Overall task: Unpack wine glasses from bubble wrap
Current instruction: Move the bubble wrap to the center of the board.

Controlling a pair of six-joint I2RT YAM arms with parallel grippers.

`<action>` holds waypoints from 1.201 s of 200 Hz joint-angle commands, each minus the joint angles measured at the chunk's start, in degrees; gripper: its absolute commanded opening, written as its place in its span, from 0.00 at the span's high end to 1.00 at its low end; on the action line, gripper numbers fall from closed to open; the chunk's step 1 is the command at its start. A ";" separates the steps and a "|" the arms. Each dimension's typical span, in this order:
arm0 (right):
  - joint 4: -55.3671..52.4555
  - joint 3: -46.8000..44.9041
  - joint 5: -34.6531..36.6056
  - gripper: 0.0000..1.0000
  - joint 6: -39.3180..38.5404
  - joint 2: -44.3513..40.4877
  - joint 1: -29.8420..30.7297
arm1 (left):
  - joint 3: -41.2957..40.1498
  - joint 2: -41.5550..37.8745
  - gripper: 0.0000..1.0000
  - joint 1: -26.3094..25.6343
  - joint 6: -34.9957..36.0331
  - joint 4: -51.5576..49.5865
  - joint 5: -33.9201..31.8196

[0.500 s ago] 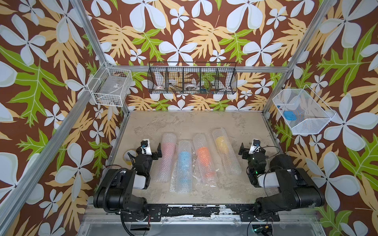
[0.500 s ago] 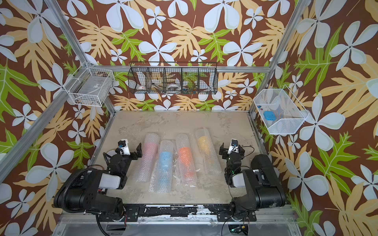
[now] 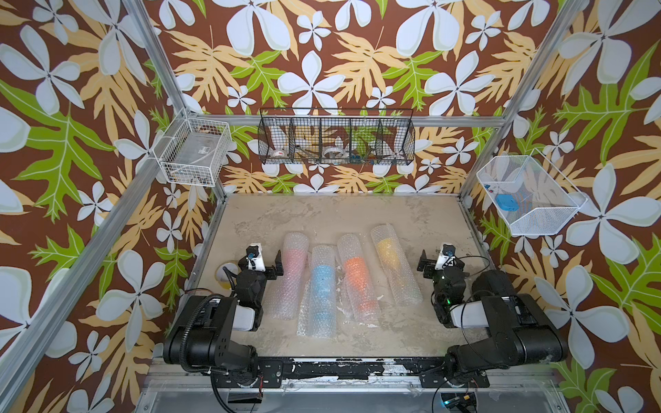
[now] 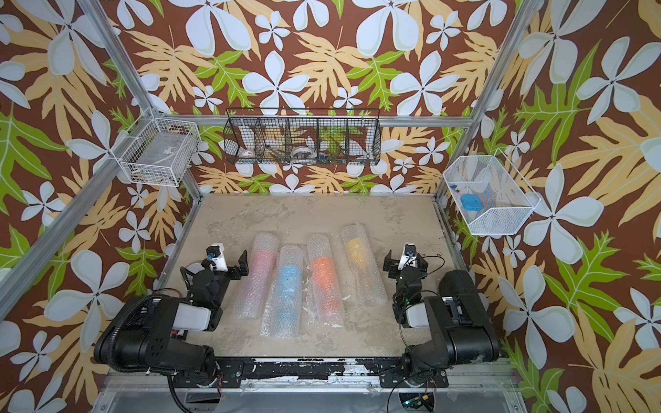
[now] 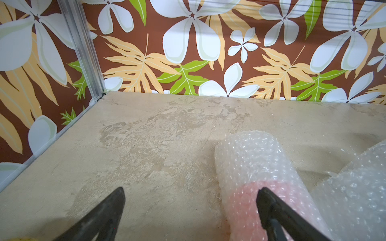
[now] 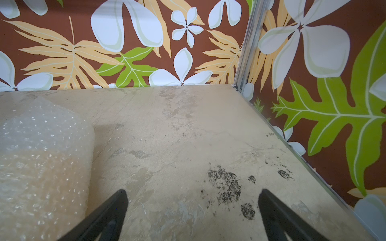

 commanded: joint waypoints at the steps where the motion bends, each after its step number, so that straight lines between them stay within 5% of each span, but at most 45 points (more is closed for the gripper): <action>1: 1.65 0.29 0.37 0.00 -0.01 0.08 0.01 | 0.03 0.05 0.00 0.13 0.14 1.85 0.24; 153: 2.13 -0.17 0.37 0.00 -0.61 -0.77 0.41 | -0.19 -0.19 0.00 0.16 -0.08 2.29 -0.40; 208: -29.17 8.63 -3.17 0.00 3.79 -20.85 1.41 | 0.36 -15.37 0.00 0.13 -2.67 -10.58 -6.44; 227: -37.38 12.93 -3.82 0.00 11.00 -23.06 1.46 | 2.14 -23.34 0.00 0.13 -13.74 -21.99 -14.71; 240: -38.77 14.83 -10.56 0.00 11.84 -23.13 1.20 | 2.91 -28.33 0.00 0.13 -19.15 -28.56 -15.93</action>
